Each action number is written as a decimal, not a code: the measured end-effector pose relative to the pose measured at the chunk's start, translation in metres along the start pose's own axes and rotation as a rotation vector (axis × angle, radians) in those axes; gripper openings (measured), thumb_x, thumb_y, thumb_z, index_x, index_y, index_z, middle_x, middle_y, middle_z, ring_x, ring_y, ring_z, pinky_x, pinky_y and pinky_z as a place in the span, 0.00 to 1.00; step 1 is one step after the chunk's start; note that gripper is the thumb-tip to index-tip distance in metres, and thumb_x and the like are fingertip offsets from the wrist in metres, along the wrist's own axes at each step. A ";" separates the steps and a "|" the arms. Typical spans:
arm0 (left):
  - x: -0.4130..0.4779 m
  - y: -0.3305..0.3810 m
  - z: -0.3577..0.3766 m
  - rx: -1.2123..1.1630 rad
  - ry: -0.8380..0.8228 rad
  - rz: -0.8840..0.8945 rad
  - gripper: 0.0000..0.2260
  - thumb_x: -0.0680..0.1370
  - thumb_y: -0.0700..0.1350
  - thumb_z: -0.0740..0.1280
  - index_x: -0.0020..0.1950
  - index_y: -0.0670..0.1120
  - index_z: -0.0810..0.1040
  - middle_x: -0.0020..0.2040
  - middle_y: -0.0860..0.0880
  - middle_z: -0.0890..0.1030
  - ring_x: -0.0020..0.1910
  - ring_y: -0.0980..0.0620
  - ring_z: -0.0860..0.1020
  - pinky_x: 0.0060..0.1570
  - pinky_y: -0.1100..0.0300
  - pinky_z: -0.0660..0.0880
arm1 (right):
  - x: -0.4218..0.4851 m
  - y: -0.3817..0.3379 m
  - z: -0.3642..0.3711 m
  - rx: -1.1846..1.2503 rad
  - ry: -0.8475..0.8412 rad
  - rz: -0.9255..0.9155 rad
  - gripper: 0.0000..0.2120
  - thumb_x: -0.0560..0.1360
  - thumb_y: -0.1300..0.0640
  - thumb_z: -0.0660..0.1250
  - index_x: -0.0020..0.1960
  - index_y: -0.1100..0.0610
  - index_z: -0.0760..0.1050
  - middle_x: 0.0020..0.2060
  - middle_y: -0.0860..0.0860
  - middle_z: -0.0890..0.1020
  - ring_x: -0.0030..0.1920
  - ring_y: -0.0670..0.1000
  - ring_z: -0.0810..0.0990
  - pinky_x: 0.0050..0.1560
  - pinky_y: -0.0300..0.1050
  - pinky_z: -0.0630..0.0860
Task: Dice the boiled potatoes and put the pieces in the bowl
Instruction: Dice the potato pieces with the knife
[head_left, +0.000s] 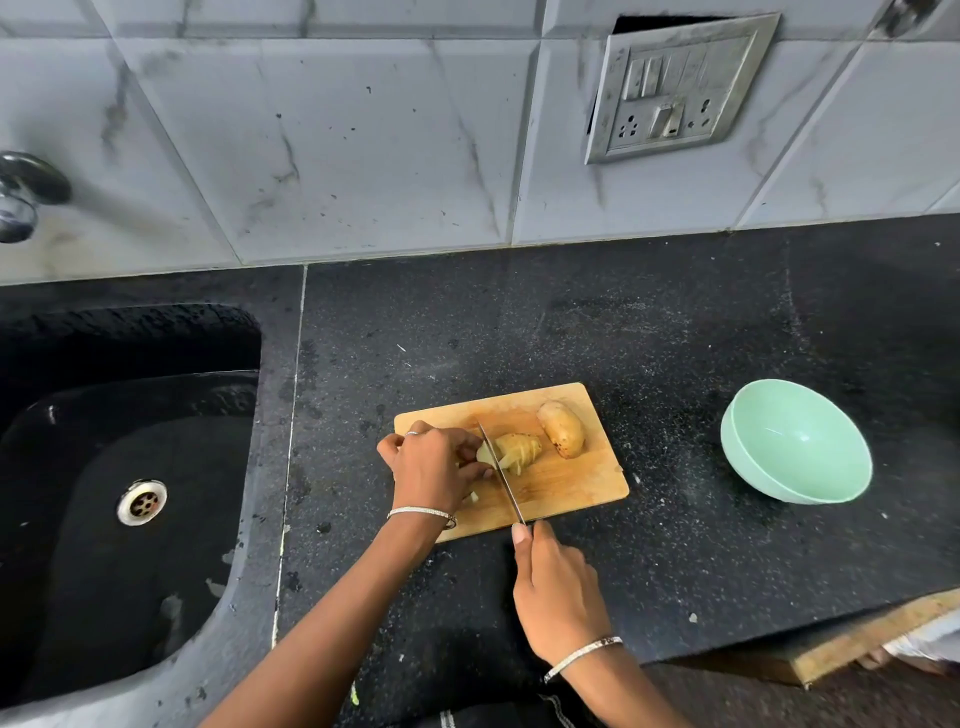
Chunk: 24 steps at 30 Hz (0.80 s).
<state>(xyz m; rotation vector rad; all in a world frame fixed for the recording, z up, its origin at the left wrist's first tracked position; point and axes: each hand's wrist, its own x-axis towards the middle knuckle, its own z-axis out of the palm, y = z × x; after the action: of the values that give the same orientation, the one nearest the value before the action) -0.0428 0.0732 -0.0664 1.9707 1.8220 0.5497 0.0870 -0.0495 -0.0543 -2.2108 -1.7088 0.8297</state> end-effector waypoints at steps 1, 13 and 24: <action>0.000 0.000 0.000 0.000 -0.002 0.000 0.15 0.66 0.58 0.76 0.51 0.58 0.82 0.39 0.60 0.81 0.53 0.56 0.72 0.46 0.57 0.49 | 0.000 0.000 0.000 0.005 0.012 -0.004 0.17 0.83 0.44 0.45 0.52 0.53 0.68 0.43 0.53 0.80 0.47 0.59 0.81 0.40 0.51 0.69; 0.002 -0.001 0.004 -0.016 -0.014 -0.008 0.15 0.66 0.57 0.76 0.51 0.59 0.82 0.38 0.61 0.81 0.53 0.56 0.71 0.45 0.56 0.50 | 0.005 0.003 -0.001 0.046 -0.059 0.009 0.17 0.83 0.44 0.45 0.48 0.52 0.68 0.40 0.51 0.79 0.45 0.57 0.80 0.41 0.50 0.71; 0.003 0.001 0.005 -0.054 -0.005 -0.036 0.11 0.67 0.53 0.77 0.47 0.57 0.83 0.37 0.60 0.82 0.53 0.56 0.72 0.47 0.56 0.51 | 0.010 -0.015 -0.011 -0.023 -0.109 0.109 0.20 0.84 0.45 0.47 0.56 0.55 0.72 0.51 0.56 0.80 0.54 0.62 0.80 0.46 0.51 0.73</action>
<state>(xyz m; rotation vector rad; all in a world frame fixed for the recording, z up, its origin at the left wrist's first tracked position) -0.0396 0.0760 -0.0699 1.8988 1.8163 0.5765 0.0823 -0.0337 -0.0404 -2.3319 -1.6644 0.9782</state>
